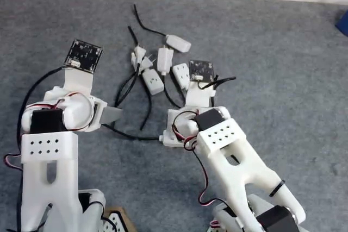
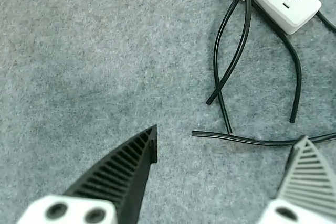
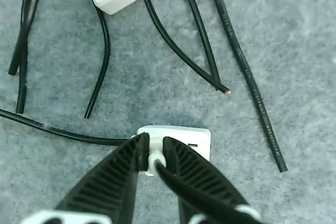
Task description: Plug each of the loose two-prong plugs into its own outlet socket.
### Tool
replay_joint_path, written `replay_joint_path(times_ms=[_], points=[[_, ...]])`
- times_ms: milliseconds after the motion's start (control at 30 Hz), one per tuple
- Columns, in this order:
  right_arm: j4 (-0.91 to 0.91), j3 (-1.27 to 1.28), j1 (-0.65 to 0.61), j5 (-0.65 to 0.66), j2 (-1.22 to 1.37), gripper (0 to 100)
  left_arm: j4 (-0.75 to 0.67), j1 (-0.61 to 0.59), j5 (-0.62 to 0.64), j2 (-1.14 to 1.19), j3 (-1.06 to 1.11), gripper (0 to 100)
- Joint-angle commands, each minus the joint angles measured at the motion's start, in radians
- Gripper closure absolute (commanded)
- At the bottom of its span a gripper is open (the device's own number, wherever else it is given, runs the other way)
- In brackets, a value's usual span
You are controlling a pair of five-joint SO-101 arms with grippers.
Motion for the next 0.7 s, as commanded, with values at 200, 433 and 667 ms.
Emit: replay_joint_path(times_ms=[200, 433, 667], points=[[0.053, 0.002, 0.031, 0.074, -0.005, 99.3, 0.003, -0.010, -0.009, -0.027, -0.007, 62], [0.050, 0.007, -0.001, 0.074, -0.004, 99.3, 0.002, -0.010, -0.009, -0.027, -0.005, 62], [0.024, 0.004, -0.134, 0.074, 0.105, 99.3, 0.003, -0.010, -0.009, -0.027, -0.005, 62]])
